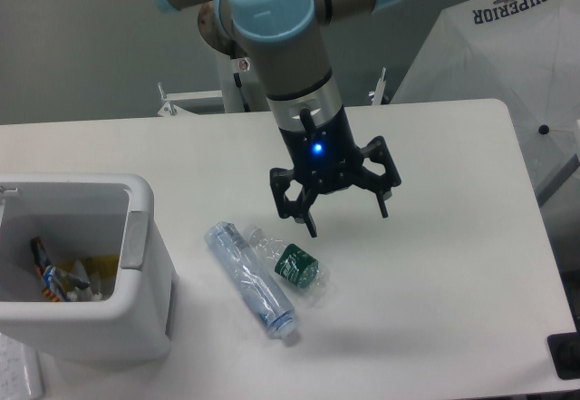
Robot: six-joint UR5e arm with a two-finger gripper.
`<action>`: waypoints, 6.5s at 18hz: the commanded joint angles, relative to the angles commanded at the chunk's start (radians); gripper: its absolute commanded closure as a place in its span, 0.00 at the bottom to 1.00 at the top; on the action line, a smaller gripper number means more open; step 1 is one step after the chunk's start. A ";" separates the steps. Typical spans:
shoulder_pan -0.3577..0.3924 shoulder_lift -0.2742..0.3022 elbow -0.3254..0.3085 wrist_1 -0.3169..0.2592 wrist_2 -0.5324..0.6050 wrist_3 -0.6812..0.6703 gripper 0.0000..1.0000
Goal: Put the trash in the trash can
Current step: 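Lower the open gripper toward the crumpled clear cup with green label, then close the gripper around the crumpled clear cup, then lift the cup and carry it over the white trash bin, then open the gripper to drop the cup into the bin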
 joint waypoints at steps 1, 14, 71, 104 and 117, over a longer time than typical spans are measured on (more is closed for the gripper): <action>0.000 0.000 -0.002 0.000 0.002 0.000 0.00; -0.006 -0.095 -0.153 0.020 -0.009 -0.070 0.00; -0.005 -0.197 -0.051 0.164 -0.012 -0.466 0.47; -0.397 -0.067 0.196 0.192 -0.245 -0.379 0.42; -0.342 -0.026 0.137 0.187 -0.138 -0.397 0.00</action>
